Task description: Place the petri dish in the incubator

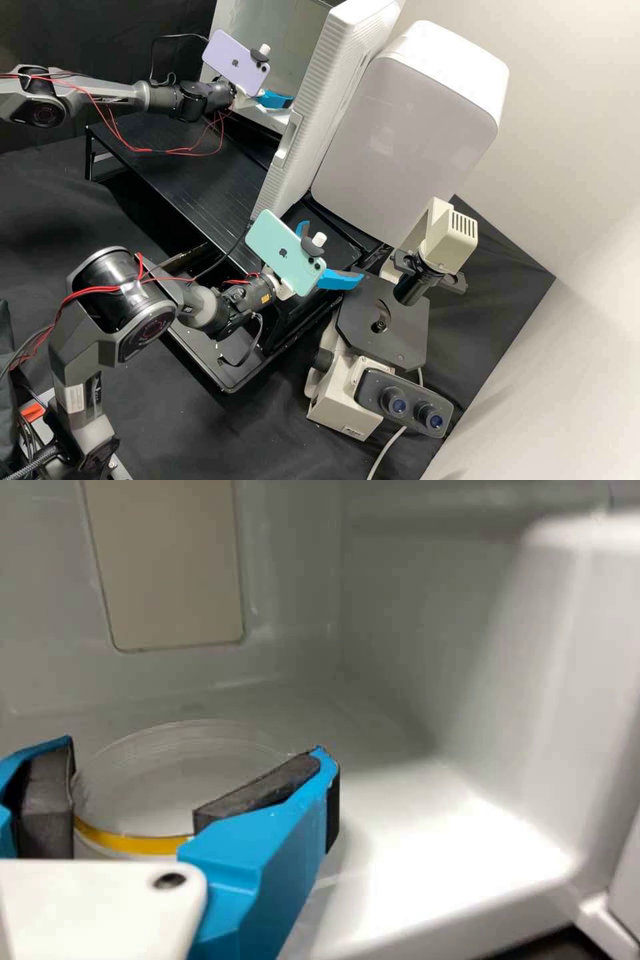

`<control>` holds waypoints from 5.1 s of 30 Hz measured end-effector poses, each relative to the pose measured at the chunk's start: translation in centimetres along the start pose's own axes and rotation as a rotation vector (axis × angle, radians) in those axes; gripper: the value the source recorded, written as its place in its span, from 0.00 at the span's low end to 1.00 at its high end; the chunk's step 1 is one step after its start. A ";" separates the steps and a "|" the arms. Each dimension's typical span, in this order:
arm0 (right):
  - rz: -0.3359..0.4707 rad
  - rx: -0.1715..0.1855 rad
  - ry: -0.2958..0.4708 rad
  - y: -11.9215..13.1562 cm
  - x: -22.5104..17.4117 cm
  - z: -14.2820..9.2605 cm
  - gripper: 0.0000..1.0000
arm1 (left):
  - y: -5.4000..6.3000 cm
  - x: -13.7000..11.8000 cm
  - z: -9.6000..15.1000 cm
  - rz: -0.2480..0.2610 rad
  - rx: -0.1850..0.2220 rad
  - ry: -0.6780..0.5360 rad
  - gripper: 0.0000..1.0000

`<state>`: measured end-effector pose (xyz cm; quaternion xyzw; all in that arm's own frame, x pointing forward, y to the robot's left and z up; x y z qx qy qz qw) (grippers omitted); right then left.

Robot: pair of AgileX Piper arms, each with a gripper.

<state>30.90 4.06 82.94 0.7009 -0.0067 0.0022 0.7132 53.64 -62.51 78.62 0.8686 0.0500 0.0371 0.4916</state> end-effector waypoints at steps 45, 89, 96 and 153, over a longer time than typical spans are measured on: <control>0.000 0.000 0.000 0.0 0.0 0.0 1.00 | -1.7 0.9 0.1 -0.041 0.002 -0.063 1.00; 0.000 0.000 0.000 0.0 0.0 0.0 1.00 | -1.9 1.2 -0.3 -0.027 0.005 -0.019 1.00; 0.000 0.000 0.000 0.0 0.0 0.0 1.00 | -2.0 1.0 -0.4 -0.040 0.011 -0.015 1.00; 0.000 0.000 0.000 0.0 0.0 0.0 1.00 | -1.8 -14.2 -1.3 0.122 0.087 -0.201 1.00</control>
